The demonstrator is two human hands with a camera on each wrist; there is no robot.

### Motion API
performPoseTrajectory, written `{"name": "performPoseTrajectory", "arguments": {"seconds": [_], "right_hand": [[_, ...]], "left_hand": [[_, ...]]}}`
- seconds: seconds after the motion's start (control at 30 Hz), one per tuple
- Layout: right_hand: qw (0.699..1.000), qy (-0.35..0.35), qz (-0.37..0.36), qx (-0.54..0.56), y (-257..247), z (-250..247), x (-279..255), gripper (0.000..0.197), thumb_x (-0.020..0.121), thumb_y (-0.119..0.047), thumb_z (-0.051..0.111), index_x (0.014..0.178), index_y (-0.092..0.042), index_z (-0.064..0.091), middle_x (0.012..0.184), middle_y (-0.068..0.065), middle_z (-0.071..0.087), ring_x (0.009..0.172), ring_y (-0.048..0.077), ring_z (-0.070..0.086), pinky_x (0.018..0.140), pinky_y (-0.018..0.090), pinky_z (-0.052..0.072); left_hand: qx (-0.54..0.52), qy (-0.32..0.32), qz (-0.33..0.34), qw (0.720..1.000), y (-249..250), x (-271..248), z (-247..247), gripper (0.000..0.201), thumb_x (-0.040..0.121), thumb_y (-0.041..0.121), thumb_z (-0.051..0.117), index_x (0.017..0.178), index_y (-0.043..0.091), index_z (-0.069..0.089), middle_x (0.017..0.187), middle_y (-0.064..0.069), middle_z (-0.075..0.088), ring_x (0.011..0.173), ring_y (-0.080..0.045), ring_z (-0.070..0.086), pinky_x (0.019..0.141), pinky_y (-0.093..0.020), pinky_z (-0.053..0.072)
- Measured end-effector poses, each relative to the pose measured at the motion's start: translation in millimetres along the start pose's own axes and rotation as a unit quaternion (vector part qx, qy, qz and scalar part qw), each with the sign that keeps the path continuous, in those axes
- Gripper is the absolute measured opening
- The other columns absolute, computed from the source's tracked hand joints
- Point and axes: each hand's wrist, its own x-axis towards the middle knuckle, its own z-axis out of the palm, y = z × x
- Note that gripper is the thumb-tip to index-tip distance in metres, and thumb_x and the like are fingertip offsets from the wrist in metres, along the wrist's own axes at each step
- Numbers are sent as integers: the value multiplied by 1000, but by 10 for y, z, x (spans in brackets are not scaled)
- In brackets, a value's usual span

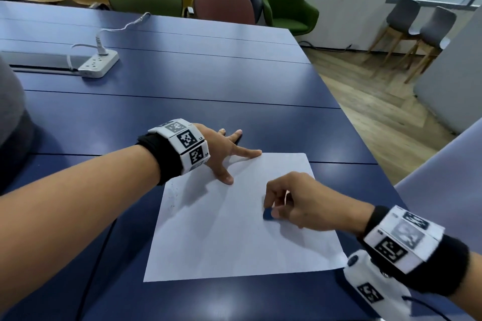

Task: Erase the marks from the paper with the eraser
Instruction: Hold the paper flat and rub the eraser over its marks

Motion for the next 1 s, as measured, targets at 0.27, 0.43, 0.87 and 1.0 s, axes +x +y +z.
{"name": "performPoseTrajectory", "arguments": {"seconds": [0.27, 0.43, 0.87, 1.0], "right_hand": [[997, 64, 31, 26, 77, -60, 10, 5, 88, -9, 61, 89, -12, 64, 85, 15, 64, 39, 0, 47, 42, 13, 39], [999, -39, -15, -29, 49, -29, -129, 13, 84, -11, 64, 82, -24, 66, 75, -5, 61, 51, 1, 51, 52, 14, 42], [1000, -10, 0, -22, 90, -117, -39, 8, 86, -11, 63, 86, -18, 64, 80, 2, 62, 51, 7, 52, 50, 22, 50], [998, -30, -35, -47, 89, -47, -159, 12, 85, -10, 63, 85, -22, 62, 79, -4, 61, 58, 4, 49, 57, 19, 45]], "left_hand": [[3, 2, 4, 1000, 24, -29, -17, 93, 82, 61, 63, 138, 66, -10, 161, 4, -21, 149, -33, -5, 112, -62, 22], [15, 6, -1, 1000, 23, -16, -1, 93, 81, 62, 63, 138, 66, -11, 161, 5, -20, 149, -33, -4, 111, -62, 25], [6, 6, -4, 1000, 34, -51, -14, 92, 82, 61, 63, 139, 66, -10, 161, 6, -20, 149, -32, -4, 112, -63, 21], [4, 5, -2, 1000, 30, -54, -16, 92, 82, 62, 63, 139, 66, -9, 161, 6, -20, 149, -32, -4, 113, -61, 19]]}}
